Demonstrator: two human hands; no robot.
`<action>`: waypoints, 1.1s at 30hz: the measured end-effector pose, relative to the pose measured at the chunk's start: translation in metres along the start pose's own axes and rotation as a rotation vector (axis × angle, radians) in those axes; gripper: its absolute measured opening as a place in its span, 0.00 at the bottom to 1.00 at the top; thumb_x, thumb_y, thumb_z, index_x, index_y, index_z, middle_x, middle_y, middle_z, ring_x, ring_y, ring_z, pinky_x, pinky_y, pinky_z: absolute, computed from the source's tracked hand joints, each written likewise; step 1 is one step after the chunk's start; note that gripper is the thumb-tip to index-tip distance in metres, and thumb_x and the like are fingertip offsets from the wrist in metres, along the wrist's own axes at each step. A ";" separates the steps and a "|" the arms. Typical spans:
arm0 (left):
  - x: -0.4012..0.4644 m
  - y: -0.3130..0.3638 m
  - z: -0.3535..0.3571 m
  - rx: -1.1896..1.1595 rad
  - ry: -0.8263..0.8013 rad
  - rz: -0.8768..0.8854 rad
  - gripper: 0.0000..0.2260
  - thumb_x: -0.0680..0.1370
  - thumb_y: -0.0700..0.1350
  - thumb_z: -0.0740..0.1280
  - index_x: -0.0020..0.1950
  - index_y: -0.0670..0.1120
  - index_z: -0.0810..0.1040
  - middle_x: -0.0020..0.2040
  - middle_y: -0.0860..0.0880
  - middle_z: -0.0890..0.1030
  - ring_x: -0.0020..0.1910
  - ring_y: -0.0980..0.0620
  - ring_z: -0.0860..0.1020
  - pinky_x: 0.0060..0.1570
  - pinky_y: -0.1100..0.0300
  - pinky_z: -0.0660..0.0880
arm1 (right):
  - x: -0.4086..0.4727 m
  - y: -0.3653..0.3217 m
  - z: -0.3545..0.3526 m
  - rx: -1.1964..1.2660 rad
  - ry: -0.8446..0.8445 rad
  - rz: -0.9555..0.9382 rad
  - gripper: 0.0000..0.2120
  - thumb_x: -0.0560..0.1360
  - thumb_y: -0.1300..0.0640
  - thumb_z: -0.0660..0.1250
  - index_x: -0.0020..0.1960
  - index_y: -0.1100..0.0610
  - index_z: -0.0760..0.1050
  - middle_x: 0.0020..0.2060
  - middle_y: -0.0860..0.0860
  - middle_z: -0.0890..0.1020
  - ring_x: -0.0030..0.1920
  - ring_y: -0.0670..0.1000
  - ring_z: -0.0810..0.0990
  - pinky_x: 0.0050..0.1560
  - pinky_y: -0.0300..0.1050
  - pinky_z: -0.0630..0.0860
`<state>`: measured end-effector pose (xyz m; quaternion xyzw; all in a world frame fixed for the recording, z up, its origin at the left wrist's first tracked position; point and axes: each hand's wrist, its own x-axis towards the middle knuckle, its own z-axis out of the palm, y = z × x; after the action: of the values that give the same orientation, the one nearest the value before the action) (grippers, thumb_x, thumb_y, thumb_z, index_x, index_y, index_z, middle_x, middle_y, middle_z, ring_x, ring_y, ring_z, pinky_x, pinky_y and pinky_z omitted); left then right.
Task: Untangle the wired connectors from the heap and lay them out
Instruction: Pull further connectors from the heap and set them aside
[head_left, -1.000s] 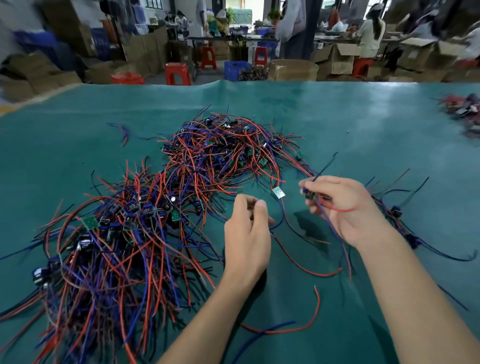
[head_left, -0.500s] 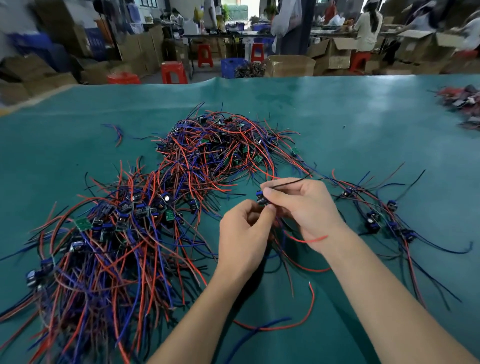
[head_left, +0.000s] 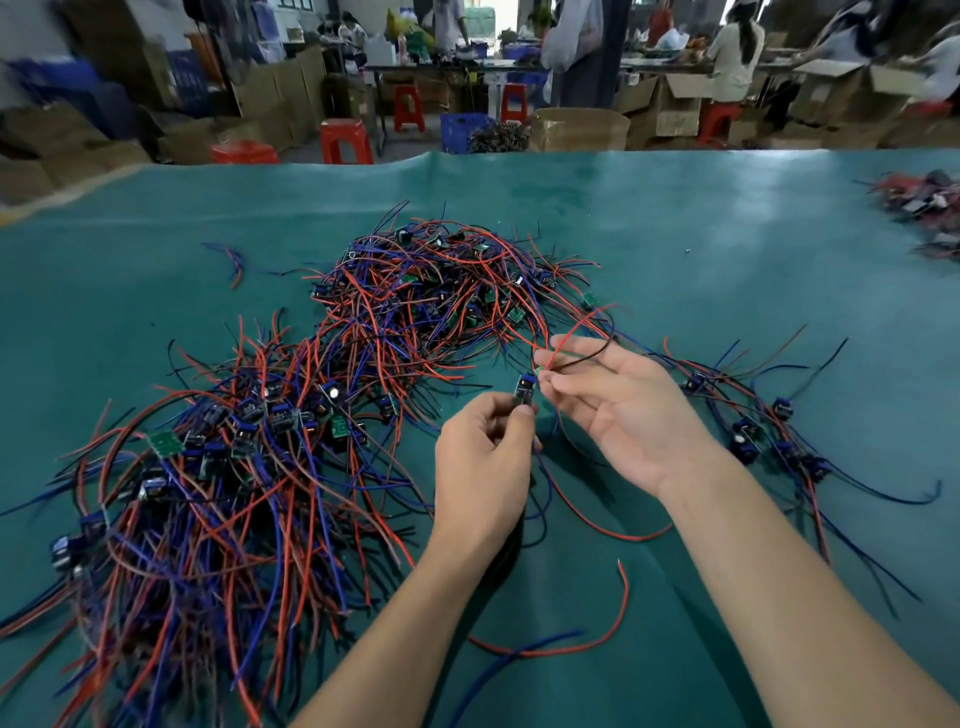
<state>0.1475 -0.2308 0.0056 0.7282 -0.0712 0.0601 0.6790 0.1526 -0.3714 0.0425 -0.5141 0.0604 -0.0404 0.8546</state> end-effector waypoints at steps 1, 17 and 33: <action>0.000 0.000 0.000 -0.007 0.006 0.001 0.07 0.80 0.41 0.66 0.43 0.47 0.81 0.30 0.55 0.80 0.28 0.60 0.73 0.33 0.65 0.69 | 0.000 0.003 0.001 -0.067 0.026 -0.034 0.14 0.74 0.76 0.67 0.56 0.64 0.79 0.47 0.58 0.86 0.44 0.49 0.85 0.47 0.39 0.82; 0.000 -0.001 0.001 0.168 -0.062 0.057 0.08 0.80 0.44 0.68 0.41 0.47 0.82 0.29 0.53 0.75 0.30 0.55 0.69 0.35 0.56 0.70 | 0.009 0.010 -0.005 -0.620 0.188 -0.210 0.07 0.77 0.60 0.73 0.41 0.62 0.84 0.33 0.55 0.80 0.32 0.46 0.75 0.33 0.38 0.75; -0.002 -0.001 0.001 0.173 0.069 0.039 0.09 0.84 0.45 0.60 0.46 0.47 0.77 0.34 0.55 0.79 0.32 0.60 0.73 0.35 0.67 0.67 | 0.017 -0.018 -0.035 -0.309 0.777 -0.433 0.07 0.81 0.61 0.65 0.45 0.57 0.78 0.32 0.50 0.79 0.24 0.45 0.76 0.25 0.41 0.73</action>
<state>0.1458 -0.2315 0.0046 0.7800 -0.0564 0.1044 0.6144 0.1643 -0.4131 0.0412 -0.5831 0.2725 -0.3975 0.6540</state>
